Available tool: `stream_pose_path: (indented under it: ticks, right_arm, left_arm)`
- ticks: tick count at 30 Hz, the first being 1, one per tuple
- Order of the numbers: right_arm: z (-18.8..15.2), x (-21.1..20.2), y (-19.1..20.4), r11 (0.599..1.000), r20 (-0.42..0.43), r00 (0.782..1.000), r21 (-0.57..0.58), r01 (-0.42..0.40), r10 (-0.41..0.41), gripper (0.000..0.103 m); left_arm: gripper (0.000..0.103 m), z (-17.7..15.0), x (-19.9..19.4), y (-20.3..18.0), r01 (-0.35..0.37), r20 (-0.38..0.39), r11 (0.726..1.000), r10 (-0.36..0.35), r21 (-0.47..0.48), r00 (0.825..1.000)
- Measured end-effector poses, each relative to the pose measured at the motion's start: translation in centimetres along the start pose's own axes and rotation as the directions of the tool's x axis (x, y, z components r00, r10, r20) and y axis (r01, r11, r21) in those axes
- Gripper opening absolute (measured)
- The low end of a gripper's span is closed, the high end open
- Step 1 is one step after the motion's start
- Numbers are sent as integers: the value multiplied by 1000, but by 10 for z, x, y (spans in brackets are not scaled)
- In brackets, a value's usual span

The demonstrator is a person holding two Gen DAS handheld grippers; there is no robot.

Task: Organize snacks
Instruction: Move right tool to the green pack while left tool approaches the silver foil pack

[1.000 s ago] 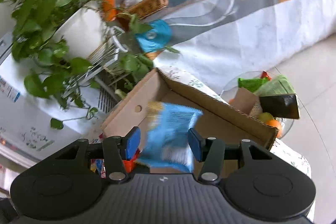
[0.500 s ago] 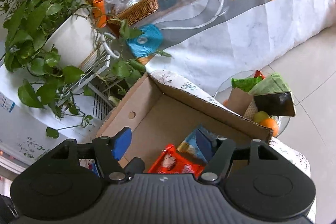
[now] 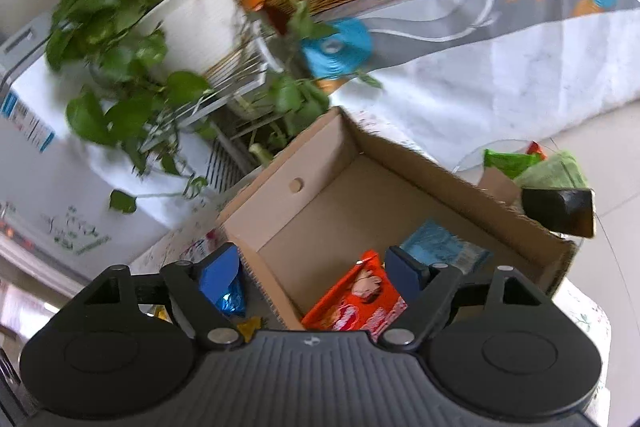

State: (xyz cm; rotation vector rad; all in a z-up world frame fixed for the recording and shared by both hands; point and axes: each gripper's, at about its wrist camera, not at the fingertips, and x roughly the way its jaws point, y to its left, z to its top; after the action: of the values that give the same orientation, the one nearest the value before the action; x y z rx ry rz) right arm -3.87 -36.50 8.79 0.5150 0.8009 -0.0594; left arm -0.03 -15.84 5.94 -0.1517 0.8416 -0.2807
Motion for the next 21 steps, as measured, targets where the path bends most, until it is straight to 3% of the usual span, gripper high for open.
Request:
stream_pose_path:
  ticks: [11,21]
  right_arm:
    - [-16,11,33,985,-45,996,-154,-77,71,86]
    - [-32,22,54,960,-109,987,-244,-141,117,86]
  left_arm:
    - [97,7,-16,76,-89,14,995,90,-48,996]
    - [97,12,-27,150,-199,16,974,202,-108,979]
